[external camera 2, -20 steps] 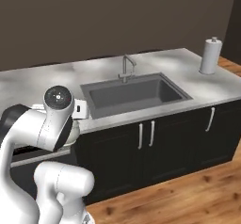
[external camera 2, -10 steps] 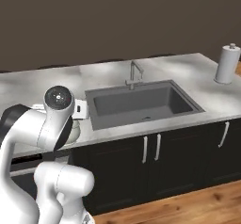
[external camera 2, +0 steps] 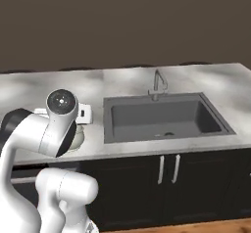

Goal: Open the cabinet, pick the kettle from the cabinet, and place it in the sink.

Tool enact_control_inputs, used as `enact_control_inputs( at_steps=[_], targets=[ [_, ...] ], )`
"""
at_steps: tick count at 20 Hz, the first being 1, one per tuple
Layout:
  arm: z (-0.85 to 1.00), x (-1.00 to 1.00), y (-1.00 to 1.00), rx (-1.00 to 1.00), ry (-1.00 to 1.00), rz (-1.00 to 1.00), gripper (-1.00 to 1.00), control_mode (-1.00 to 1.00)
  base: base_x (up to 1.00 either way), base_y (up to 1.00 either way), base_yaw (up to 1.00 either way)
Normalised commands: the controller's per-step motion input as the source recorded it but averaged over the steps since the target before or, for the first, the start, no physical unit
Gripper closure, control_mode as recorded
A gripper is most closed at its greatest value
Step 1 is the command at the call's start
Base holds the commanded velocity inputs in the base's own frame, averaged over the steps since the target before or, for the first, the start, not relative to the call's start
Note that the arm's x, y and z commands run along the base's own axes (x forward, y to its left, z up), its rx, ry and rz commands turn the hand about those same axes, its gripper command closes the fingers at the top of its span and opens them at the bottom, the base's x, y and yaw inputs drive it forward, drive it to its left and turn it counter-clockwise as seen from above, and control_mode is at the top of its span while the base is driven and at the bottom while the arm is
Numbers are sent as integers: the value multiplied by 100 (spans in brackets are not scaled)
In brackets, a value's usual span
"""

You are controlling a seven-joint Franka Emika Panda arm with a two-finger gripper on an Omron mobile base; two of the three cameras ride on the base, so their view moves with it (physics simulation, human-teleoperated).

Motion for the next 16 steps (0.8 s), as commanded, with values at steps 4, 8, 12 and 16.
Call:
enact_control_inputs(
  at_steps=[4,8,12,16],
  targets=[
    [0,0,0,0,0,0,100,100,27,-31,32],
    [0,0,0,0,0,0,100,100,14,-40,30],
    [0,0,0,0,0,0,100,100,8,-44,28],
    [0,0,0,0,0,0,100,100,4,-48,25]
  ],
)
